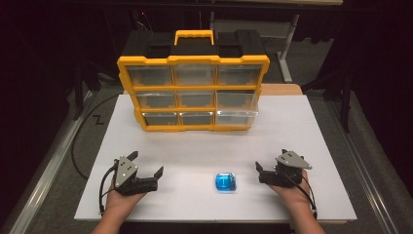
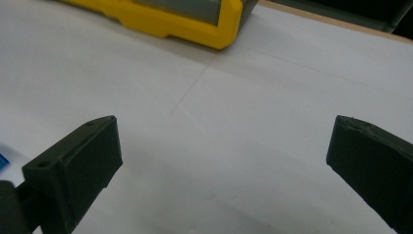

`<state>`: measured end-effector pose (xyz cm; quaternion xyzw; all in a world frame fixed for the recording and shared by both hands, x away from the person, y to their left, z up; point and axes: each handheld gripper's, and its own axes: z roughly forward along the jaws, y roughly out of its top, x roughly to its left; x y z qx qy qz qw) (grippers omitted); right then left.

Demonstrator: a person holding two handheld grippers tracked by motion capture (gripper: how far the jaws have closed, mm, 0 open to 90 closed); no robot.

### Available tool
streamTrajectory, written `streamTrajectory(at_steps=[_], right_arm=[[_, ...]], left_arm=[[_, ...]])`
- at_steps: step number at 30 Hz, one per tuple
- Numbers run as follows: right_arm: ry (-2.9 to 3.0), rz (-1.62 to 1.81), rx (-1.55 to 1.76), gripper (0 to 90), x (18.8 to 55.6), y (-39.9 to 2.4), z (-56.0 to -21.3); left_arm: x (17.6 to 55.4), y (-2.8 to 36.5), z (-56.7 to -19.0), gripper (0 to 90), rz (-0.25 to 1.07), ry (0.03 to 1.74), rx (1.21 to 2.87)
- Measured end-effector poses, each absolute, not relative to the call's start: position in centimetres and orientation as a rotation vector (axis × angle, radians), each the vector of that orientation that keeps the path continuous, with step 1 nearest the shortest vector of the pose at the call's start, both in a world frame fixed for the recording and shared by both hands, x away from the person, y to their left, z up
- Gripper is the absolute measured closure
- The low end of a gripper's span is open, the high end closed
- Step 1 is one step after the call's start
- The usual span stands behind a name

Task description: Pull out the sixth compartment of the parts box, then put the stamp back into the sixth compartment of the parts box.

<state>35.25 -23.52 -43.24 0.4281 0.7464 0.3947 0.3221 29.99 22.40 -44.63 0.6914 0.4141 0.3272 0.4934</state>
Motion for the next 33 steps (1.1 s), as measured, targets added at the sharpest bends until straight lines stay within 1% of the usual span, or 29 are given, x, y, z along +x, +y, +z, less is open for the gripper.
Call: streamTrajectory(at_steps=[2,11,33], right_arm=[[1.936,1.111,1.184,1.0,35.4,-23.8,-43.2],[1.922,1.131,1.210,1.0,35.4,-24.3,-43.1],[2.013,1.017,1.259,1.0,35.9,-24.6,-43.6]], left_arm=[[30.1,22.5,-44.7,0.3,0.790,1.006,1.675],[30.4,22.1,-44.7,0.3,0.784,0.989,1.679],[30.3,22.2,-44.7,0.3,0.787,0.999,1.677]])
